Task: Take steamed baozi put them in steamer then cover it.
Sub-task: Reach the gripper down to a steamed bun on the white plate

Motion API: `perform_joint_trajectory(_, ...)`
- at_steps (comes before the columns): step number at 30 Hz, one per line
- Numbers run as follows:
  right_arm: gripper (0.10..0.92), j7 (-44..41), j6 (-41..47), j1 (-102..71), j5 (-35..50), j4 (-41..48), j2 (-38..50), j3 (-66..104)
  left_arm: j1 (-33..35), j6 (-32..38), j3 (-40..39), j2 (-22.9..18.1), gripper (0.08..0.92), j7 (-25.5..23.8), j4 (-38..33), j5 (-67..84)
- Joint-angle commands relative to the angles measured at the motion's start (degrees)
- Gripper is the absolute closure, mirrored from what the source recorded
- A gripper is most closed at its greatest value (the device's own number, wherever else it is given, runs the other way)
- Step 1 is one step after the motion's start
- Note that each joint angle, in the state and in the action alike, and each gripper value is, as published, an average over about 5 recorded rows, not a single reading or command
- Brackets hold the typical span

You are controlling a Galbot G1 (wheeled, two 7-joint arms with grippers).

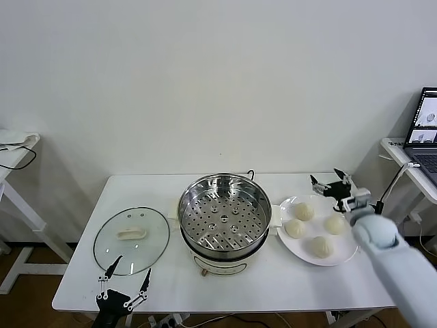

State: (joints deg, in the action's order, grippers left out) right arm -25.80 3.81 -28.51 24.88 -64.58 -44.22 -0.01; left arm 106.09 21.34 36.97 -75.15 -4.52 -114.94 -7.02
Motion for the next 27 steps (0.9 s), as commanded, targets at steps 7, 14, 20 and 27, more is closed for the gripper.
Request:
perform_joint_trajectory(7, 0.203, -52.7, -5.2, 31.9, -26.8, 23.0, -2.1, -26.4, 0.1, 0.2, 0.3, -0.1, 0.177, 0.1, 0.5, -0.2)
perform_joint_trajectory(14, 0.203, -51.8, -8.8, 34.0, -38.6, 25.1, -7.6, -31.0, 0.1, 0.5, 0.2, -0.4, 0.177, 0.1, 0.8, -0.1)
perform_joint_trajectory(20, 0.203, -46.2, -9.5, 33.8, -42.7, 28.4, -11.3, -32.3, 0.1, 0.8, 0.6, -0.5, 0.177, 0.1, 1.4, 0.0)
perform_joint_trajectory(27, 0.203, -43.4, -9.6, 32.8, -44.1, 30.9, -14.2, -32.1, 0.1, 1.1, 0.7, -0.7, 0.177, 0.1, 1.9, 0.1)
